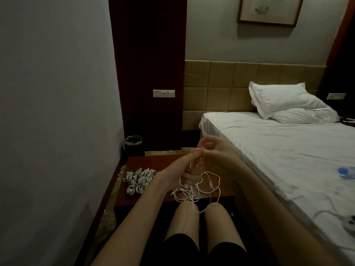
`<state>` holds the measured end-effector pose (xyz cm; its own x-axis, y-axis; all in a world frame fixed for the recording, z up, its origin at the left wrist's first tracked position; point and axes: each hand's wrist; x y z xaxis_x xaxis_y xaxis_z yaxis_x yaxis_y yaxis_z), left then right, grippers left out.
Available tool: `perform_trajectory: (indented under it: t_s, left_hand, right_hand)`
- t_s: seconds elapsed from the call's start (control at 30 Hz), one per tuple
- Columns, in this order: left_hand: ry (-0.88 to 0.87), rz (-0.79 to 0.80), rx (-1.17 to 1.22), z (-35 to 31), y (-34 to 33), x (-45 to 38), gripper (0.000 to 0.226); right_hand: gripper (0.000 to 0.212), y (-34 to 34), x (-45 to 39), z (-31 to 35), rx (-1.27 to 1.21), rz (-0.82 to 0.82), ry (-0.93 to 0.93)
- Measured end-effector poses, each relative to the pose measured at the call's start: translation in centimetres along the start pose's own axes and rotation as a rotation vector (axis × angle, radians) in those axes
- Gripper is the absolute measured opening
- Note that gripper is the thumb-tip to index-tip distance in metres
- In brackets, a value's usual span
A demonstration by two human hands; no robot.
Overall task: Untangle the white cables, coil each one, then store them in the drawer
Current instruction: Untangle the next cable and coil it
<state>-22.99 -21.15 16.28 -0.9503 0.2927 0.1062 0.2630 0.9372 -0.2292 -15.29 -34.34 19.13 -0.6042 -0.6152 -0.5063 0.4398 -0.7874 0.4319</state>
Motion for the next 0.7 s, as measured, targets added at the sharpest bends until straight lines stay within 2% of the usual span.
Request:
perform_trajectory:
  t_s: [0.1,0.33,0.4,0.5,0.63,0.7]
  left_hand:
    - [-0.007,-0.026,-0.1,0.3,-0.1,0.2,0.042]
    - [-0.122,-0.082,-0.141,-0.5,-0.1,0.4,0.05]
    - [-0.153,-0.14,-0.151,-0.8,0.7,0.8,0.05]
    - [-0.178,-0.253,-0.169,-0.6,1.4,0.9,0.051]
    - [-0.275,-0.497,-0.145,-0.1,0.9,-0.5,0.051]
    - [-0.266,-0.558,-0.153,0.4,0.7,-1.1,0.055]
  right_hand:
    - [0.006,0.3,0.5,-0.3,-0.2,0.169,-0.129]
    - [0.025,1.4,0.9,0.0,-0.5,0.233,-0.155]
    - [0.023,2.1,0.9,0.4,-0.484,0.195,-0.14]
    - [0.013,1.4,1.0,1.1,-0.271,0.025,-0.031]
    - [0.015,-1.2,1.1,0.8,-0.089,-0.145,0.083]
    - [0.012,-2.4,1.2,-0.2,-0.038,-0.224,0.099]
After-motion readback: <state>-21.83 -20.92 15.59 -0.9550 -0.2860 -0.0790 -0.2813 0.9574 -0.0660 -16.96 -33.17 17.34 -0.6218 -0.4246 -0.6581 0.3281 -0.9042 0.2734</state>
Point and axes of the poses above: each hand's wrist, its own x-axis away from the middle knuckle, its own y-axis out of the back of the hand, z = x × y, and after that the axes turned 8 degrees about y, right-handed
